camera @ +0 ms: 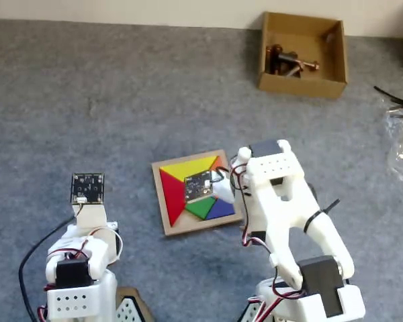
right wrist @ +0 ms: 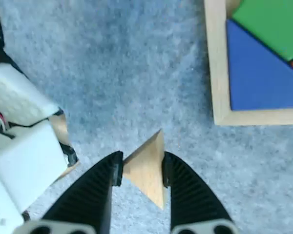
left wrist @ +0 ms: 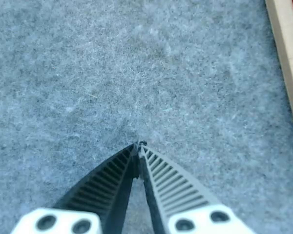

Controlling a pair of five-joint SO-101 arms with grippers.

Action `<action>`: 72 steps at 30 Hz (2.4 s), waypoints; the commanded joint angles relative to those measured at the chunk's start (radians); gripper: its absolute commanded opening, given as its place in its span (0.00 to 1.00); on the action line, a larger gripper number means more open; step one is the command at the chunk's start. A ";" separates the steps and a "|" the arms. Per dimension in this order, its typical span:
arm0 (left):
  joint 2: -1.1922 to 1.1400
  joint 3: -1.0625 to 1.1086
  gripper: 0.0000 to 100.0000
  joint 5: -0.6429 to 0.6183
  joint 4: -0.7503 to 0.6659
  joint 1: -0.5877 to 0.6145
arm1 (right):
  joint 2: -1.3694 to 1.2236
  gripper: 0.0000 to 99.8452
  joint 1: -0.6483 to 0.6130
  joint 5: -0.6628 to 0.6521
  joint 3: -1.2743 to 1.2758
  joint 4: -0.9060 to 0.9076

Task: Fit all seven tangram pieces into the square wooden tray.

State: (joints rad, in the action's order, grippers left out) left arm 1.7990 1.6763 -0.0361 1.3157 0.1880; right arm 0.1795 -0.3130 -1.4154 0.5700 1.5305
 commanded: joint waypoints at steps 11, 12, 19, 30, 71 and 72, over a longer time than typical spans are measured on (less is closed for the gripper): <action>-0.007 0.021 0.00 -0.002 0.008 0.008 | 0.042 0.01 -0.016 0.250 -0.105 0.002; -0.007 0.021 0.00 -0.002 0.008 0.008 | 0.042 0.01 -0.025 0.318 -0.120 -0.015; -0.007 0.021 0.00 -0.002 0.008 0.008 | 0.042 0.01 -0.137 0.815 -0.145 -0.140; -0.007 0.021 0.00 -0.002 0.008 0.008 | 0.041 0.01 -0.237 1.610 -0.133 -0.154; -0.007 0.021 0.00 -0.002 0.008 0.008 | 0.051 0.01 -0.303 2.196 0.076 -0.338; -0.007 0.021 0.00 -0.002 0.008 0.008 | 0.051 0.01 -0.317 2.196 0.074 -0.337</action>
State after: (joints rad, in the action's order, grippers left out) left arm 1.7990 1.6763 -0.0361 1.3157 0.1880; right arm 0.1795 -0.5846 0.7679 0.6621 1.1653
